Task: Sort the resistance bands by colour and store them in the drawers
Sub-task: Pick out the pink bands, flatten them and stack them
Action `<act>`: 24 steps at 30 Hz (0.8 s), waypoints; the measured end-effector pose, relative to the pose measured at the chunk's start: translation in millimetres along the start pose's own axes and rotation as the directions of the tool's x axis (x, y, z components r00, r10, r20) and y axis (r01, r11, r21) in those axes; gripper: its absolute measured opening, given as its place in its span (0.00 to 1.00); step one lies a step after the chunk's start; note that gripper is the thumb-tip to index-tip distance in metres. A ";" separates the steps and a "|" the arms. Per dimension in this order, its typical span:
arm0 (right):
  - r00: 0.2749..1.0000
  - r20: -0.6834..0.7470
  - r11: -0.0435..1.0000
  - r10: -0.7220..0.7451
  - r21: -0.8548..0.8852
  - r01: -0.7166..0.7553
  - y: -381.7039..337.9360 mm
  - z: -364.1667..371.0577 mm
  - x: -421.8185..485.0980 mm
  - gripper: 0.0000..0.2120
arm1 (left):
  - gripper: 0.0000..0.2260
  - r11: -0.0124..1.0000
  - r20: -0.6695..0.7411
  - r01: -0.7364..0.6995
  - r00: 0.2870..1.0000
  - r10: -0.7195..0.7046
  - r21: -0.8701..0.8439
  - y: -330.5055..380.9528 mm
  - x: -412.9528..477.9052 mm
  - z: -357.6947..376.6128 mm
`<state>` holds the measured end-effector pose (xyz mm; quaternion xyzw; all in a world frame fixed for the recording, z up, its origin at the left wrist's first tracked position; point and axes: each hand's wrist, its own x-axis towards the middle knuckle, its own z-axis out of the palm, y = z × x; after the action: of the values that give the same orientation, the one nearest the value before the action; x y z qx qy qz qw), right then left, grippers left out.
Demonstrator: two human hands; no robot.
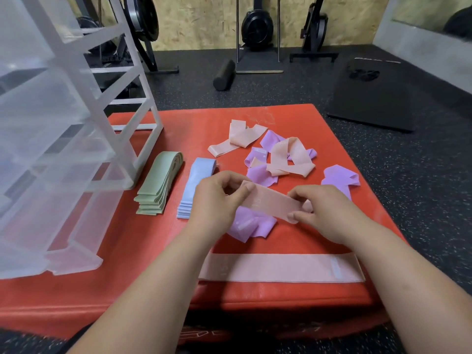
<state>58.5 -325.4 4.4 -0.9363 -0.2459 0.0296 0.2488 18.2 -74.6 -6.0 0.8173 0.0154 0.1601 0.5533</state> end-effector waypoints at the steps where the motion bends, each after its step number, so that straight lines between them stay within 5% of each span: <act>1: 1.000 -0.020 1.000 0.018 -0.017 -0.019 3.3 -3.5 -0.5 0.10 | 0.04 1.000 -0.026 -0.003 1.000 0.002 -0.005 0.2 0.5 -2.9; 6: 0.986 -0.160 0.995 0.039 -0.082 -0.052 12.6 -24.1 -9.8 0.10 | 0.03 0.999 -0.164 -0.026 0.986 0.031 0.032 7.7 -5.7 -18.7; 13: 0.979 -0.179 0.991 0.097 -0.069 -0.111 21.2 -39.3 -41.0 0.08 | 0.03 0.999 -0.199 0.026 0.980 -0.021 0.020 0.4 -21.4 -45.3; 17: 0.975 -0.154 0.987 0.160 0.060 -0.152 26.1 -47.5 -61.9 0.08 | 0.03 0.998 -0.223 0.062 0.973 -0.057 0.016 1.3 -37.5 -58.0; 24: 0.960 -0.117 0.887 0.253 0.425 -0.182 29.9 -44.3 -93.3 0.13 | 0.04 0.982 -0.066 0.185 0.981 -0.182 0.044 2.1 -71.0 -70.6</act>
<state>-2.2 -412.3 22.5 -0.8840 -0.1055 0.0289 0.4546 -69.1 -26.2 2.3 0.8206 0.1118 0.1330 0.5445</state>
